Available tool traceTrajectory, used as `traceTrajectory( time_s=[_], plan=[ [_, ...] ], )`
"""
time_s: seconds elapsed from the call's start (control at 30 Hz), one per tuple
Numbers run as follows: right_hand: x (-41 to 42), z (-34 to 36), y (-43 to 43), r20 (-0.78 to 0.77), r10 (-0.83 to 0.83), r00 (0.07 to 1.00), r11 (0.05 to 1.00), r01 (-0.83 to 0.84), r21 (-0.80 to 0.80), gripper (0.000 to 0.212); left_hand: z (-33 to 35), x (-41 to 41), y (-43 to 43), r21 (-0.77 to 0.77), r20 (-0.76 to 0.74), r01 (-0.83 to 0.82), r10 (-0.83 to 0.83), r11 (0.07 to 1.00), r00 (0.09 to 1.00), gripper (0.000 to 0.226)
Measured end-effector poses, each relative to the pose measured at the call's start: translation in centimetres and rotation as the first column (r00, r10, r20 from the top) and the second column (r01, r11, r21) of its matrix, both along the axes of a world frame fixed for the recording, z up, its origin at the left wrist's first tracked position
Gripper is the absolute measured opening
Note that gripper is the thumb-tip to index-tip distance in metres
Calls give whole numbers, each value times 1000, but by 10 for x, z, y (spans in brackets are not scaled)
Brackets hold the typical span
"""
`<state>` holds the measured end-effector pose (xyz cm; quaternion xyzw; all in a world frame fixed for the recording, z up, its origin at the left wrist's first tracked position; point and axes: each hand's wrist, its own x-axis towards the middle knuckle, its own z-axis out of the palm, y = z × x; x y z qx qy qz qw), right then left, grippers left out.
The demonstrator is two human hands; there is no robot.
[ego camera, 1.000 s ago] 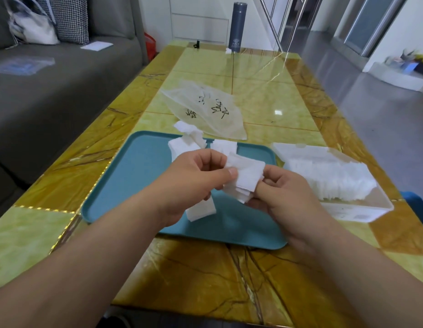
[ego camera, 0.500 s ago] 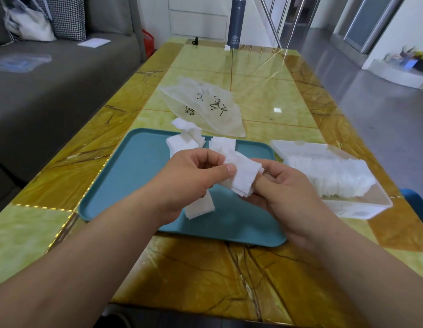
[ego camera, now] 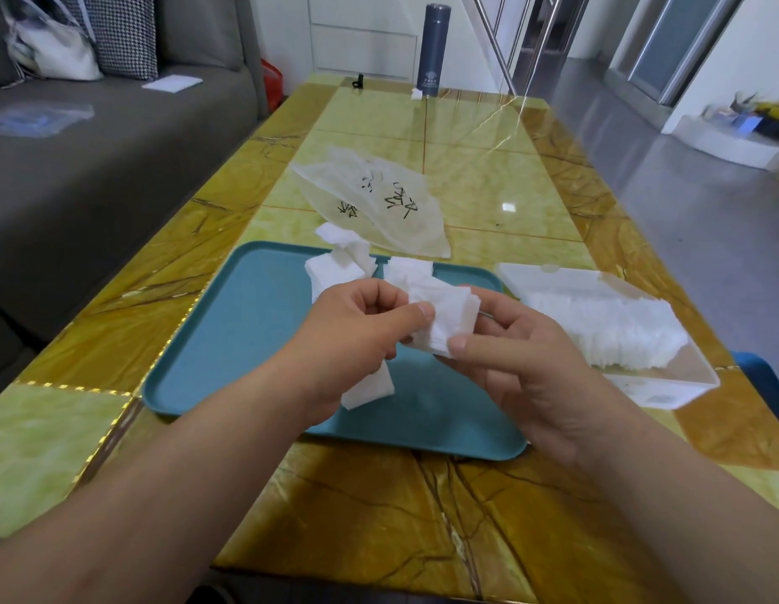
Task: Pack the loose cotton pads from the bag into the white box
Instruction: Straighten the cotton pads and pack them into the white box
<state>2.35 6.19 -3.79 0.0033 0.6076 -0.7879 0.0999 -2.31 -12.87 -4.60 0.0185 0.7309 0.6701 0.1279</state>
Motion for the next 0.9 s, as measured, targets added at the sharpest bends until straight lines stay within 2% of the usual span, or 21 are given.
traceTrajectory(
  time_s=[0.13,0.3,0.43,0.63,0.9],
  plan=[
    [-1,-6,-1,-21,-47,999,993,49,111,84,2,3,2,3,16,11,-11,1000,1000,16],
    [0,-5,-4,-39,-121,992,968,127,216,67,4,4,4,-19,5,-1,1,1000,1000,18],
    [1,-4,-3,-44,-107,993,961,115,250,75,5,3,3,-43,-121,-74,68,996,990,18],
    [-2,-6,0,-76,-111,991,956,127,264,59,8,1,-4,-75,-178,-82,67,994,982,16],
    [-3,-7,2,-11,-143,990,961,141,237,59,11,-2,-9,-87,-186,-92,74,992,980,18]
  ],
)
